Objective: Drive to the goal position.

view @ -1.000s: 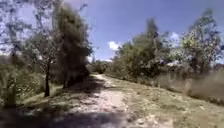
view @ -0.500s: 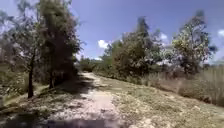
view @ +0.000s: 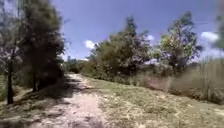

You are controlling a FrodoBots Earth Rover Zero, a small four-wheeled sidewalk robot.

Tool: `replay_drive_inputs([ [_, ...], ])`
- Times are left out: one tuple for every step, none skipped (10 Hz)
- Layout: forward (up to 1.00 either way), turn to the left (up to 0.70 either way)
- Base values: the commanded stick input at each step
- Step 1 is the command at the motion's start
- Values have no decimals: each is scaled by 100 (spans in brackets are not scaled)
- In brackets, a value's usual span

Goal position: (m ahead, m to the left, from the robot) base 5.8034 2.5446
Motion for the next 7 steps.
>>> replay_drive_inputs([
  [50,0],
  [50,0],
  [50,0],
  [50,0],
  [50,0],
  [50,0],
  [50,0],
])
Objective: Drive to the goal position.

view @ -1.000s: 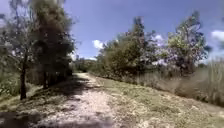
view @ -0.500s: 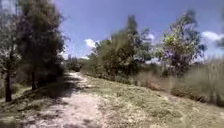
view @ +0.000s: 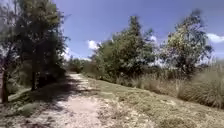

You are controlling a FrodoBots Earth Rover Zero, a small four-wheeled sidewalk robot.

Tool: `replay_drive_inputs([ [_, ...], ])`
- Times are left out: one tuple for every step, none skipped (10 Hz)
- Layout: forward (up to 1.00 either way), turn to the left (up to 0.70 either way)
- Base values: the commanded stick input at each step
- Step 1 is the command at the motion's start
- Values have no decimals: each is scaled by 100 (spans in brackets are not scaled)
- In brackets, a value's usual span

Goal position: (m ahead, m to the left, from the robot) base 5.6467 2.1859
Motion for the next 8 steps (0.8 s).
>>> replay_drive_inputs([
  [50,0],
  [50,0],
  [50,0],
  [50,0],
  [50,0],
  [50,0],
  [50,0],
  [50,0],
])
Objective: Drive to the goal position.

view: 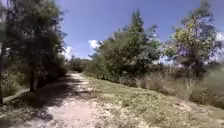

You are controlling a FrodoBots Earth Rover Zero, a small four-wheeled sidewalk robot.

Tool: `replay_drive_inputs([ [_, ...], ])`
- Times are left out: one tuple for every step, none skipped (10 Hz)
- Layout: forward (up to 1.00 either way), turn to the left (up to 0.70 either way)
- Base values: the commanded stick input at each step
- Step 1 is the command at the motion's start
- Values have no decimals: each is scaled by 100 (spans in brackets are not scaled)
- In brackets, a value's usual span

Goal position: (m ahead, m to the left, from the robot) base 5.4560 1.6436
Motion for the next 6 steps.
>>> replay_drive_inputs([
  [50,0],
  [50,0],
  [50,0],
  [50,0],
  [50,0],
  [50,0],
])
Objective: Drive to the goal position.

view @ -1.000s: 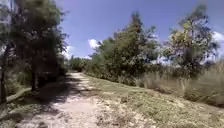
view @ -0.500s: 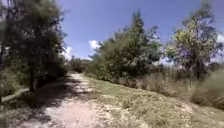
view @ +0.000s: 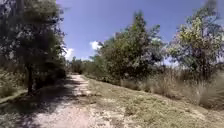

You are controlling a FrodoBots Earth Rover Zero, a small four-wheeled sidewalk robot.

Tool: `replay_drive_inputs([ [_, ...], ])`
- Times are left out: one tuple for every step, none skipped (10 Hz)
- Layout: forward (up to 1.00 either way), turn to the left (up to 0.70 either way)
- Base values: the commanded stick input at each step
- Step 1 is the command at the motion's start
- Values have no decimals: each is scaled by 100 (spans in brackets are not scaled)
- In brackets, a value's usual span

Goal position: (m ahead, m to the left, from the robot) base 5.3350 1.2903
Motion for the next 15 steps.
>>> replay_drive_inputs([
  [50,0],
  [50,0],
  [50,0],
  [50,0],
  [50,0],
  [50,0],
  [50,0],
  [50,0],
  [50,0],
  [50,0],
  [50,0],
  [50,0],
  [50,0],
  [50,0],
  [50,0],
])
